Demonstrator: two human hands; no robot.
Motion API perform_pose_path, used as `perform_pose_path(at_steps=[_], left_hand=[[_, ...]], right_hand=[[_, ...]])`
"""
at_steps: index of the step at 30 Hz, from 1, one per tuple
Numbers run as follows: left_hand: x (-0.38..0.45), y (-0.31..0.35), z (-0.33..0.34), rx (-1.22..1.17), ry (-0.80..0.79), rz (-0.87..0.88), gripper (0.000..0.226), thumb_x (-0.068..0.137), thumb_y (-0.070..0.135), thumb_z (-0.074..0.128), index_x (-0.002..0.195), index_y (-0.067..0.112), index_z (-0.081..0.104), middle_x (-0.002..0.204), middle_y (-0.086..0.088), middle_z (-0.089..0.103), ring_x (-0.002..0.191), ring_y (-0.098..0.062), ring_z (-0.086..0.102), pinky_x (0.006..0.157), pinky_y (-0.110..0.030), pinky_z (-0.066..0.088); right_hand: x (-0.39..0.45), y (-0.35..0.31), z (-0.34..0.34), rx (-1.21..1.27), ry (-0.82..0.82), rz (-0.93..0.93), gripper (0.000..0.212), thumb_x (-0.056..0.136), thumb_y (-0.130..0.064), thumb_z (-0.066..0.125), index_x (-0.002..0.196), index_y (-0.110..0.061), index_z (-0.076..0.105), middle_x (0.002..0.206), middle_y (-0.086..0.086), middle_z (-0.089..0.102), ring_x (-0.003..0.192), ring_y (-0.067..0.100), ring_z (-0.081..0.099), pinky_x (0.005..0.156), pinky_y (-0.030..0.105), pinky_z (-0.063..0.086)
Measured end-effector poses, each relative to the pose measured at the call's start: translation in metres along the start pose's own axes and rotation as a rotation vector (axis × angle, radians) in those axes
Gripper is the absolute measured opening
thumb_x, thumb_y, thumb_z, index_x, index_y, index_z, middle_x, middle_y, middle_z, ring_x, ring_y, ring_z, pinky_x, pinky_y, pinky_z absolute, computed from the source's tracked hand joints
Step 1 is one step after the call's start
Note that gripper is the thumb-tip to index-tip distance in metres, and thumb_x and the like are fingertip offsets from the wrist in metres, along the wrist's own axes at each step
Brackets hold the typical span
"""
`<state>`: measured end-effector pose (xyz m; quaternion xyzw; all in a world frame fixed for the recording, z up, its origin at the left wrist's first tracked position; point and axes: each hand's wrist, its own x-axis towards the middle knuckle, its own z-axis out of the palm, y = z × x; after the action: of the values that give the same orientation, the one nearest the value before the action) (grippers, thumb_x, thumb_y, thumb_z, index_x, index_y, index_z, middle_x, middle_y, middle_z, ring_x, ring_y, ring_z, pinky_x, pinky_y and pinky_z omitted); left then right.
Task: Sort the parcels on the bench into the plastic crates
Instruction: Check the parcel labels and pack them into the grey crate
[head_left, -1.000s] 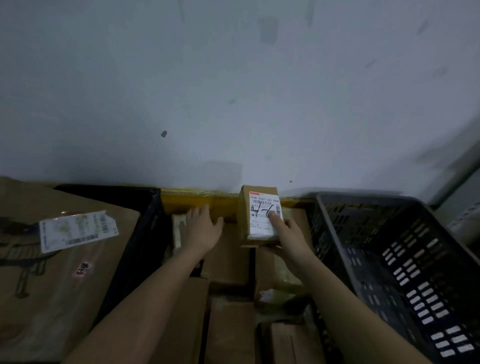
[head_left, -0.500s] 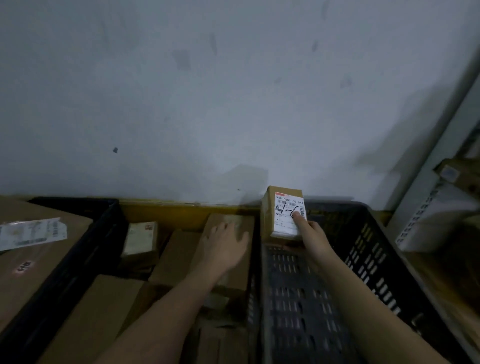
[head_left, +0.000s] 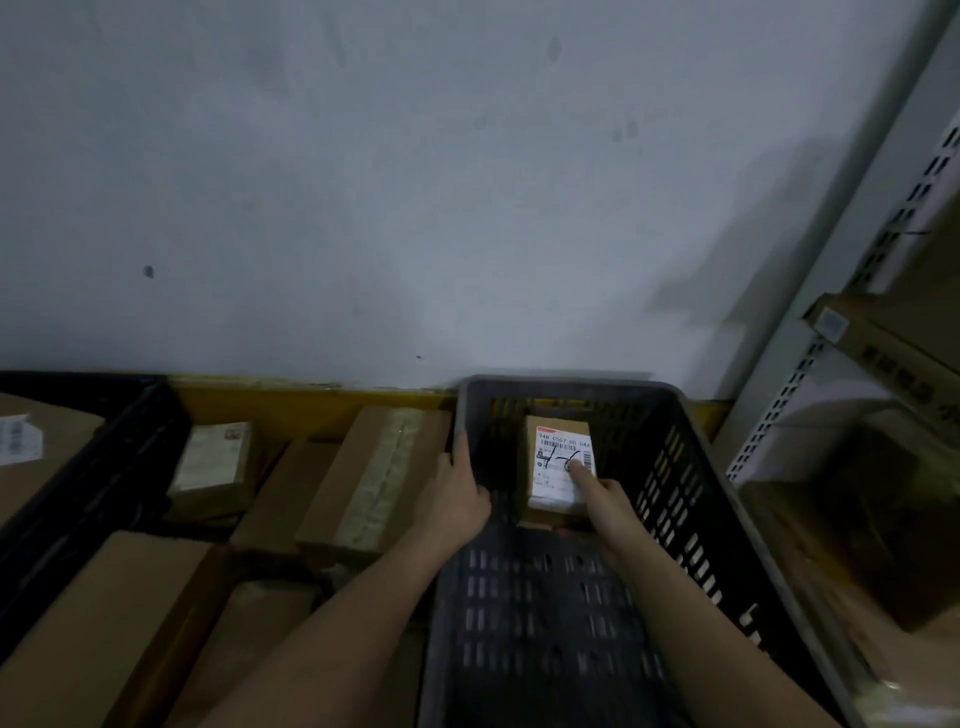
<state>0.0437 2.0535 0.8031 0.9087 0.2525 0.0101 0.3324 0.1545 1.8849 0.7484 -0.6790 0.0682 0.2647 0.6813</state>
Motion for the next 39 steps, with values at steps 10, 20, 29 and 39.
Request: perform_pose_path(at_steps=[10,20,29,39], left_hand=[[0.008,-0.008,0.01,-0.02,0.011,-0.027,0.095,0.095,0.005,0.05,0.156,0.034,-0.017,0.154,-0.017,0.031,0.122,-0.036,0.052,0.085,-0.033,0.043],[0.017,-0.012,0.017,0.032,0.037,-0.042,0.101,0.094,0.006,0.057,0.155,0.034,-0.019,0.138,-0.012,0.043,0.09,-0.028,0.06,0.06,-0.031,0.043],[0.018,-0.008,0.017,0.047,0.053,-0.034,0.103,0.092,0.008,0.061,0.156,0.032,-0.015,0.136,-0.012,0.046,0.09,-0.028,0.06,0.065,-0.032,0.045],[0.02,-0.008,0.017,0.05,0.053,-0.023,0.101,0.093,0.008,0.059,0.156,0.031,-0.016,0.133,-0.014,0.046,0.077,-0.022,0.053,0.056,-0.026,0.038]], right_hand=[[0.056,0.064,0.03,0.007,0.04,0.169,0.053,0.091,-0.04,0.068,0.133,-0.011,0.052,0.118,0.014,0.068,0.099,0.034,0.069,0.071,0.048,0.06],[0.106,0.101,0.086,-0.046,0.136,0.15,0.089,0.085,-0.049,0.071,0.15,-0.003,0.031,0.144,0.018,0.051,0.123,0.036,0.056,0.101,0.053,0.049],[0.12,0.111,0.095,-0.362,0.256,0.055,0.07,0.093,-0.058,0.053,0.141,-0.007,0.046,0.144,0.021,0.049,0.13,0.04,0.049,0.107,0.051,0.042],[0.117,0.107,0.086,-0.358,0.152,-0.008,0.055,0.095,-0.043,0.062,0.131,-0.001,0.054,0.131,0.017,0.063,0.119,0.035,0.06,0.099,0.043,0.049]])
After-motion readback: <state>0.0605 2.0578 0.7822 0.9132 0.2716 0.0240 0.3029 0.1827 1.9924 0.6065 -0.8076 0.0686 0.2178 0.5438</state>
